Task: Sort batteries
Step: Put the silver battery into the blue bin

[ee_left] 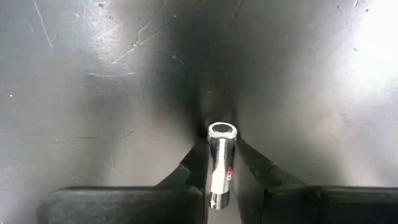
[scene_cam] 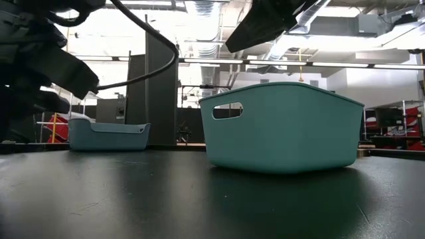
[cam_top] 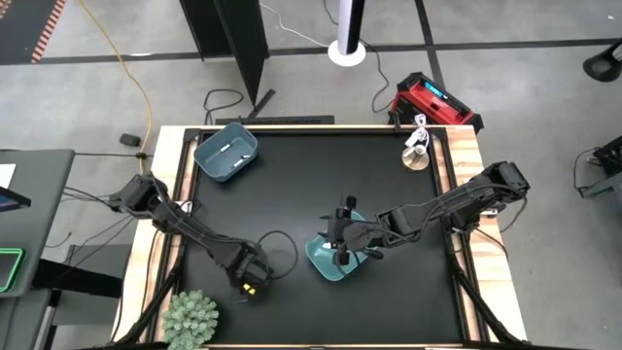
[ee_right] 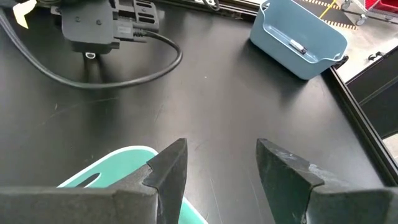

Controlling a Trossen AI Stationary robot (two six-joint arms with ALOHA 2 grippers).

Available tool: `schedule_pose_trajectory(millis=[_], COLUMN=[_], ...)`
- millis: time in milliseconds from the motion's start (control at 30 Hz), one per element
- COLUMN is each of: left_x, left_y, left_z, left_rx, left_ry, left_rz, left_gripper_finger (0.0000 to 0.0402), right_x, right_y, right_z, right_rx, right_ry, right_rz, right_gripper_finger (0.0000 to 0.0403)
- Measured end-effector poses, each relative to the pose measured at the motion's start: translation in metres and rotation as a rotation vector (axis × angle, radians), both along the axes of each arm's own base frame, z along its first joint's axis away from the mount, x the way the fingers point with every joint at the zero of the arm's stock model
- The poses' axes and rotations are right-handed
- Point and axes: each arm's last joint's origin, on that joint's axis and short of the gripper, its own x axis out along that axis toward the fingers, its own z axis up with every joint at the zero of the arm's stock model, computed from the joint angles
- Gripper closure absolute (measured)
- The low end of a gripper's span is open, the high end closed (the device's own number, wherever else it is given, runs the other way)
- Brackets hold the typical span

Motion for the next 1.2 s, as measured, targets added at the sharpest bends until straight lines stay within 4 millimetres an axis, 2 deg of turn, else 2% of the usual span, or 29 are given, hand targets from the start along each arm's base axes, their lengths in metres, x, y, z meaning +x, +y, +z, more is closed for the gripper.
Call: schedule_pose_trajectory(millis=[133,233,300,433,533,633,800,1033,1200], left_x=[0.011,0.023,0.030,0.032,0.032,0.026,0.006,-0.028,-0.048], left_y=[0.001,0.007,0.015,0.042,0.072,0.108,0.182,0.278,0.324], left_z=[0.012,0.029,0.048,0.079,0.109,0.130,0.158,0.165,0.156], left_rx=[-0.003,0.080,0.106,0.190,0.287,0.349,0.464,0.520,0.499], left_ry=[-0.010,-0.080,-0.125,-0.149,-0.243,-0.301,-0.352,-0.324,-0.295], left_rz=[-0.019,-0.029,-0.020,0.014,0.089,0.170,0.336,0.528,0.618], left_gripper_finger=[0.0368,0.0368,0.0368,0.0368,0.0368,0.0368,0.0368,0.0368,0.0368], right_x=[0.000,0.000,0.000,0.000,0.000,0.000,0.001,0.001,0.001], right_y=[0.000,0.000,0.000,0.000,0.000,0.000,0.000,0.000,0.001], right_z=[0.000,0.000,0.000,0.000,0.000,0.000,0.001,0.001,0.001], right_rx=[0.000,0.000,0.000,0.000,0.000,0.001,0.003,0.006,0.006], right_ry=[0.000,0.001,0.001,0.000,-0.002,-0.004,-0.010,-0.018,-0.019], right_rz=[0.000,0.000,0.000,0.000,0.000,0.000,0.000,0.001,0.001], right_gripper_finger=[0.0196,0.0196,0.0196,0.0196,0.0196,0.0196,0.0196,0.0196,0.0196])
